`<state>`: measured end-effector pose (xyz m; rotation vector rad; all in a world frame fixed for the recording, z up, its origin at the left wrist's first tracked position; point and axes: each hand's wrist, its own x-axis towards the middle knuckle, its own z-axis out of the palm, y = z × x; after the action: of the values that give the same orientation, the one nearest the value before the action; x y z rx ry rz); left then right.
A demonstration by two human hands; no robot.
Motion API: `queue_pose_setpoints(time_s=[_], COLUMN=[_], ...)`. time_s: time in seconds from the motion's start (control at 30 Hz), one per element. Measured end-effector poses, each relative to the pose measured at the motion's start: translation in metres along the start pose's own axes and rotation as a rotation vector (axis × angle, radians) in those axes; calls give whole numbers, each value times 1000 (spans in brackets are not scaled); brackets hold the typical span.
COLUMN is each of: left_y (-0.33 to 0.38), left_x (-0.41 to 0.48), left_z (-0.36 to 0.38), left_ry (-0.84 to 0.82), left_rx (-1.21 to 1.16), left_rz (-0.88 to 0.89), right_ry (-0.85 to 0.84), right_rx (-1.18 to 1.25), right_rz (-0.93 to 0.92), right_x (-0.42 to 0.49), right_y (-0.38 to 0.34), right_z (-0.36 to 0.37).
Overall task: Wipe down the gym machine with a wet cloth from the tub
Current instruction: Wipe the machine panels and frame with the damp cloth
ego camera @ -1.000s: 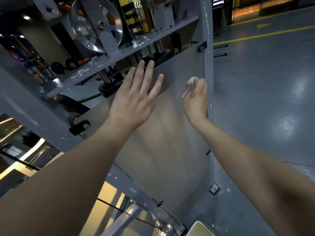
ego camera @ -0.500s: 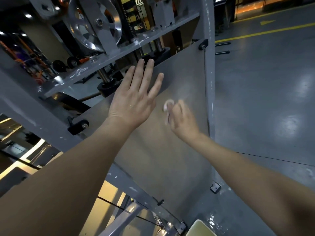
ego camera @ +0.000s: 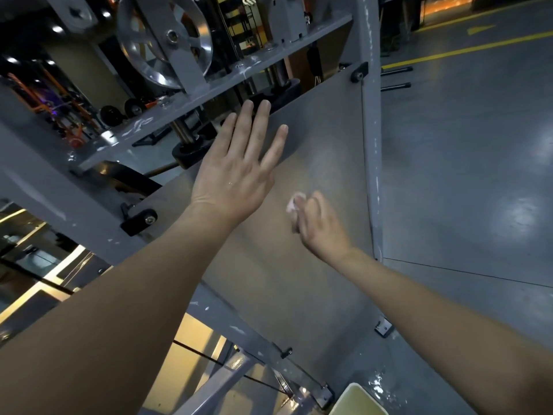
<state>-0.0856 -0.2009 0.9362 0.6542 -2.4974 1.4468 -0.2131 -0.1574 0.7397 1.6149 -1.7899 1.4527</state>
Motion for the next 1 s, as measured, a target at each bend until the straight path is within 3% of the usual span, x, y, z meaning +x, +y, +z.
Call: queue_pose_setpoints(time_s=[0.03, 0.17, 0.23, 0.3, 0.43, 0.47, 0.6, 0.67, 0.73, 0.87, 0.93, 1.0], left_y=[0, 1, 1, 0, 1, 1, 0, 1, 0, 6, 18, 36], left_x=[0, 0, 0, 0, -1, 0, -1, -2, -2, -16, -36, -65], left_z=[1, 1, 1, 2, 1, 1, 0, -2, -6, -21, -28, -30], left_ry=[0, -4, -9, -11, -8, -8, -7, -8, -22, -61, -66, -23], left_rx=[2, -5, -6, -7, 2, 7, 25, 28, 12, -50, -147, -292], left_rz=[-2, -3, -1, -5, -8, -7, -5, -12, -26, -6, -37, -83], right_ry=[-7, 232, 321, 317, -112, -105, 192, 268, 161, -300, -328, -286], right_rx=[18, 128, 195, 181, 127, 94, 112, 214, 217, 158, 77, 77], right_rz=[48, 485, 590, 474, 12, 2, 449, 519, 378, -82, -66, 110], right_x=[-9, 37, 62, 56, -20, -22, 27, 39, 23, -36, -32, -16], right_y=[8, 34, 30, 10, -4, 7, 30, 20, -6, -7, 15, 20], right_z=[-2, -16, -22, -14, 9, 7, -14, -19, -11, -5, -15, -27])
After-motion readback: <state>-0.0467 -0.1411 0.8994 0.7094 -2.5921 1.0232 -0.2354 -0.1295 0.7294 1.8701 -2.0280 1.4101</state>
